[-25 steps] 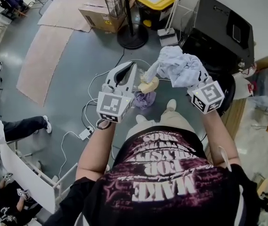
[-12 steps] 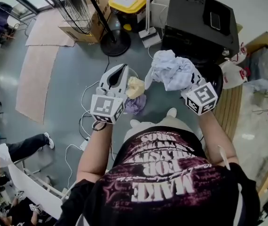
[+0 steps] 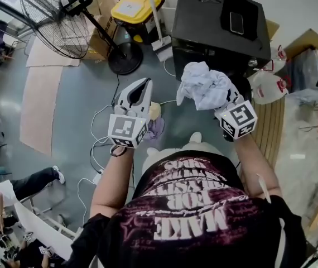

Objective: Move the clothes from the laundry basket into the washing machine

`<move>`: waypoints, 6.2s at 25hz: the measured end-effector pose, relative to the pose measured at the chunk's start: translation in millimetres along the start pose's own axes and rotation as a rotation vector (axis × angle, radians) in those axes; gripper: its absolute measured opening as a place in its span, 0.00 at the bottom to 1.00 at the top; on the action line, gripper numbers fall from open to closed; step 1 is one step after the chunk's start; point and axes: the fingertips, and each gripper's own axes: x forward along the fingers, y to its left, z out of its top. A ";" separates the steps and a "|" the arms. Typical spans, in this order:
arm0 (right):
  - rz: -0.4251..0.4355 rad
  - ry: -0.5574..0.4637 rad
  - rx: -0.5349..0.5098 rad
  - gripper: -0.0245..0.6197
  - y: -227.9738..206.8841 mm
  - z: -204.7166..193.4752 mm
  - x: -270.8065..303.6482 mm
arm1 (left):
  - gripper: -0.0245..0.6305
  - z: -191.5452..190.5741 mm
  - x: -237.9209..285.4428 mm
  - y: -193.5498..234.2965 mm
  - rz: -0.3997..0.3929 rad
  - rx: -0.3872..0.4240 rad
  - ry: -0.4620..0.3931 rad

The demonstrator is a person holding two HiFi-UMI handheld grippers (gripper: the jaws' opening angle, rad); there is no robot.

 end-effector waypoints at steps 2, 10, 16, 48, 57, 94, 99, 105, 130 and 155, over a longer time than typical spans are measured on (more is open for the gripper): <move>-0.006 0.000 0.005 0.24 -17.0 -4.5 -7.4 | 0.04 1.5 16.9 -9.3 -0.005 0.004 0.003; -0.029 0.029 0.030 0.24 -73.6 -29.7 -40.2 | 0.04 -2.8 68.4 -53.8 -0.024 0.011 0.016; -0.069 0.041 0.066 0.24 -115.2 -51.6 -50.1 | 0.04 -20.1 102.3 -74.1 -0.042 0.017 0.052; -0.288 0.130 0.276 0.24 -201.5 -219.0 40.9 | 0.04 -121.1 256.2 -20.6 -0.193 0.040 0.105; -0.338 0.142 0.363 0.24 -218.7 -283.2 61.3 | 0.04 -166.5 281.3 -29.4 -0.229 -0.015 0.129; -0.564 0.171 0.358 0.80 -380.6 -471.7 181.3 | 0.04 -314.1 279.5 -29.0 -0.346 -0.027 0.285; -0.510 0.257 0.309 0.79 -347.8 -480.3 168.4 | 0.04 -327.2 271.3 -38.7 -0.358 -0.065 0.318; -0.533 0.240 0.363 0.76 -353.8 -476.7 155.7 | 0.04 -329.7 270.9 -61.8 -0.381 -0.103 0.322; -0.355 0.161 0.052 0.04 -238.4 -300.6 64.2 | 0.04 -229.2 230.7 -34.2 -0.146 -0.069 0.175; -0.317 0.040 -0.018 0.04 -199.2 -85.8 13.8 | 0.04 -39.5 152.8 7.8 0.054 -0.043 -0.040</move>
